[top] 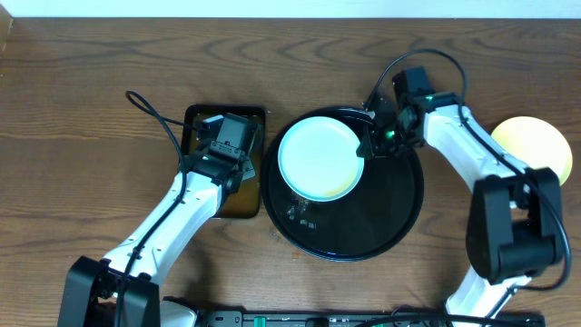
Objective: Clean dirty plates on tray and stack at the side
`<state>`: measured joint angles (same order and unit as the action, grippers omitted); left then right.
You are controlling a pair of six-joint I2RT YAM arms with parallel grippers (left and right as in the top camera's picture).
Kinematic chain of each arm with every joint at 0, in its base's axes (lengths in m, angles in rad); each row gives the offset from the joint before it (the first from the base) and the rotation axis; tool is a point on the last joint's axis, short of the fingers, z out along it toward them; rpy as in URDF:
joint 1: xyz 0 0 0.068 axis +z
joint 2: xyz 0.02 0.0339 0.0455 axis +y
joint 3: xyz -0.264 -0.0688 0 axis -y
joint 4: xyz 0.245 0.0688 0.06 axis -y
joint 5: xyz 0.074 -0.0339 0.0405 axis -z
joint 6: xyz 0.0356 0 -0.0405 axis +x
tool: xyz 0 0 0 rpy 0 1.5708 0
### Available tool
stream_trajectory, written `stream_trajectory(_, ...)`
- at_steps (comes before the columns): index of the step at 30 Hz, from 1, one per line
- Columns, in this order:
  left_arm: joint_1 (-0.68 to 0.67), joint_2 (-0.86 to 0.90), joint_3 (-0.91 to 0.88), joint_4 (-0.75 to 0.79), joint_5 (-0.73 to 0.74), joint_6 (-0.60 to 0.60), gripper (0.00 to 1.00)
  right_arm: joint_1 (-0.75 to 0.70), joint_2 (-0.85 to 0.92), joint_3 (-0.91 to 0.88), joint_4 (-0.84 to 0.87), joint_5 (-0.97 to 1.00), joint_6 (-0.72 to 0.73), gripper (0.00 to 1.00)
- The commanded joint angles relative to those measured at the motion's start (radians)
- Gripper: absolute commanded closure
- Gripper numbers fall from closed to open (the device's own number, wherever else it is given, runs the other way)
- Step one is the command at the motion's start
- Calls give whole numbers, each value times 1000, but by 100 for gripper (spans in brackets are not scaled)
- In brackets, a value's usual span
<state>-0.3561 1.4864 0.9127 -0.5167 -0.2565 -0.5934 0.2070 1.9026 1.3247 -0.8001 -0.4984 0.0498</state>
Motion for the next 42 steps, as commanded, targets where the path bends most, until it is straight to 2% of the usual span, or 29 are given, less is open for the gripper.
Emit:
stream_trajectory(1, 4, 10, -11, -3, 2, 17, 92, -4, -48, 3, -9, -3, -40, 99)
stream_trajectory(18, 5, 10, -11, 5, 1, 17, 92, 34, -279, 3, -70, 621, -35, 99)
stream_trajectory(20, 5, 10, -11, 6, 1, 17, 92, 67, -303, 3, -94, 706, -33, 99)
stream_trajectory(25, 5, 10, -11, 8, 1, 17, 92, 152, -314, 3, -132, 777, -24, 99)
stream_trajectory(32, 5, 10, -11, 9, 1, 19, 92, 322, -313, 3, -143, 1093, 93, 99)
stream_trajectory(38, 8, 10, -11, 36, 1, 198, 92, 412, -314, 3, -146, 1381, 201, 99)
stream_trajectory(42, 32, 10, -13, 51, 2, 212, 92, 435, -314, 3, -146, 1486, 261, 99)
